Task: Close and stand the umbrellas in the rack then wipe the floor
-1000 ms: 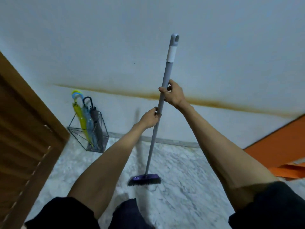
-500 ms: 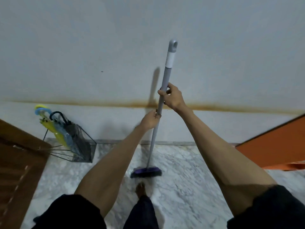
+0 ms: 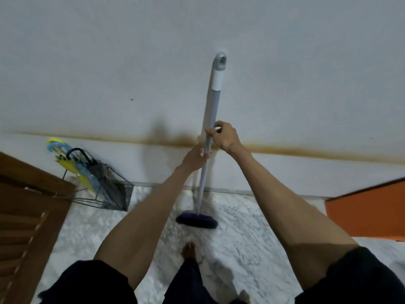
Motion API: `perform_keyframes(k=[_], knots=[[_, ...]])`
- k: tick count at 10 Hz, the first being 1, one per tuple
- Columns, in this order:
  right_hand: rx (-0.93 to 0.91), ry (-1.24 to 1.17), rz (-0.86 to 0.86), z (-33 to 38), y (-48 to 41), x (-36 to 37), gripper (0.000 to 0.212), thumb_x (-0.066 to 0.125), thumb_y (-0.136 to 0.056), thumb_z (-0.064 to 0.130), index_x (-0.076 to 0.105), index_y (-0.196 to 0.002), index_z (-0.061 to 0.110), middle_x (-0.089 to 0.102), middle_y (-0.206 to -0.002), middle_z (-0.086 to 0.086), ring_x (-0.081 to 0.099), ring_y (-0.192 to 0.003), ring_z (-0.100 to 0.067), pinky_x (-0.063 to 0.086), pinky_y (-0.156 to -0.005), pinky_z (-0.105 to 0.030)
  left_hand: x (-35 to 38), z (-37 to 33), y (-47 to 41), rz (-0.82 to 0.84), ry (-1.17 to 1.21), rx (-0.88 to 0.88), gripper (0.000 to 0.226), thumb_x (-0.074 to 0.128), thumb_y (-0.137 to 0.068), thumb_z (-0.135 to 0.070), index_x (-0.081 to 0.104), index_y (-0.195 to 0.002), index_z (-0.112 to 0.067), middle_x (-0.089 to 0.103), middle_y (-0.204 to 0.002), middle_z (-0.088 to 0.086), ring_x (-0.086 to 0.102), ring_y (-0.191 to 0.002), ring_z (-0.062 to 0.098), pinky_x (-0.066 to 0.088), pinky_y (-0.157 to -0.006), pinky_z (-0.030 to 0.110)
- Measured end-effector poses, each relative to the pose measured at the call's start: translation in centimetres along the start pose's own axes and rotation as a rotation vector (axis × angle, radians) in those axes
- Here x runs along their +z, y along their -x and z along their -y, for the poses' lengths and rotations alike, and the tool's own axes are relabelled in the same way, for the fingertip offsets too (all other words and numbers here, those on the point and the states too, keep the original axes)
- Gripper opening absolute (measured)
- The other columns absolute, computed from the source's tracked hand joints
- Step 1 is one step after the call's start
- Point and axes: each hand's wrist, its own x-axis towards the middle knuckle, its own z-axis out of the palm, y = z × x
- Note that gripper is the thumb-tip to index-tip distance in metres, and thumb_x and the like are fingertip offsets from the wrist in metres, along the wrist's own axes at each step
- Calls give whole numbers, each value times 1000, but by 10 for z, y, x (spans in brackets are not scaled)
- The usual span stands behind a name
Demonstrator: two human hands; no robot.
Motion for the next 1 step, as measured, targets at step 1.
perform_keyframes(k=[1], knots=[[12,128,32,-10,14,-2,45,59,-93,36,55,-131,12,65,-121,-7,59,-114,-26,46,-93,-35,3,3,13,-35,-29,-32,66,58,-92,-41,35,-144,-9,46,-144,10,45,-132,25,39,-104,33]])
